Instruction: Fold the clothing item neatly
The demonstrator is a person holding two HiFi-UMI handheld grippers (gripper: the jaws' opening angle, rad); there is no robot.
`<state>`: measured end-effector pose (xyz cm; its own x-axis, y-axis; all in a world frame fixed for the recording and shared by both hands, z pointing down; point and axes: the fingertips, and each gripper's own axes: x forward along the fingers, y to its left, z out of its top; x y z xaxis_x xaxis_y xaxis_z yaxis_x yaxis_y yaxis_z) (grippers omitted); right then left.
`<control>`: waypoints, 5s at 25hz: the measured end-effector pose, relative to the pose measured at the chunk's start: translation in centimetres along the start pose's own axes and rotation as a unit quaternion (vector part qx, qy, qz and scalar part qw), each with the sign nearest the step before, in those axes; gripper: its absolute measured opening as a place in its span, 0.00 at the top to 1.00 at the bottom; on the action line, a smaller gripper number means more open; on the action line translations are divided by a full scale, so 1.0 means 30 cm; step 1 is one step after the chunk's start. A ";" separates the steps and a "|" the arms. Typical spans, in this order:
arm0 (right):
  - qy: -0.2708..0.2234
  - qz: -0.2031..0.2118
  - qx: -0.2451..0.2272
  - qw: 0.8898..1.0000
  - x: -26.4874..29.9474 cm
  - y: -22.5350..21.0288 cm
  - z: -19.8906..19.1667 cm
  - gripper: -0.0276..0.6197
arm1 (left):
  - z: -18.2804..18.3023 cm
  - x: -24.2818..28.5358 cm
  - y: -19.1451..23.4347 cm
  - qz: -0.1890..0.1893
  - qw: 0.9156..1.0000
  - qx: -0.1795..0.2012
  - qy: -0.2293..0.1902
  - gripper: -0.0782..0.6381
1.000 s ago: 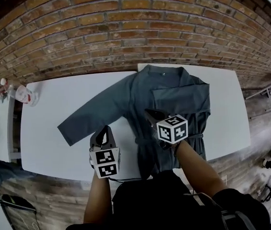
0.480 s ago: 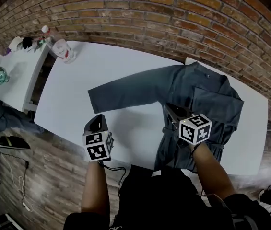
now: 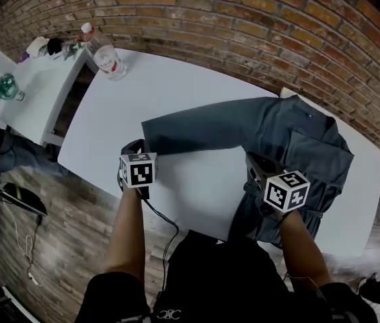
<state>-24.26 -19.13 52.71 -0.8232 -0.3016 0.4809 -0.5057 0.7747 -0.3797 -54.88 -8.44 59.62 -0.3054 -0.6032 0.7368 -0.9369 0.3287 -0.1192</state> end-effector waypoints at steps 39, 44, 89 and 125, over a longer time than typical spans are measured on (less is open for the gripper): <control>-0.041 -0.068 0.077 0.994 -0.240 -0.101 -0.050 0.95 | 0.171 0.062 -0.191 -0.060 0.998 -0.030 0.007 0.87; -0.058 -0.089 0.091 0.990 -0.353 -0.151 -0.068 0.95 | 0.360 -0.032 -0.393 -0.102 0.994 0.006 -0.048 0.87; -0.092 -0.219 0.180 0.954 -1.190 -0.733 -0.379 0.95 | 0.214 -0.212 -2.119 -0.359 0.907 0.217 -0.027 0.70; 0.041 -0.389 0.167 0.905 -0.704 -0.899 -0.305 0.95 | 0.322 -0.173 -1.303 -0.353 0.919 0.166 -0.060 0.89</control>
<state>9.12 -28.57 60.01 -0.1684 -0.6305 0.7577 -0.9853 0.1288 -0.1118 -18.31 -25.17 54.04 0.4010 -0.6628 0.6324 -0.9026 -0.4038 0.1492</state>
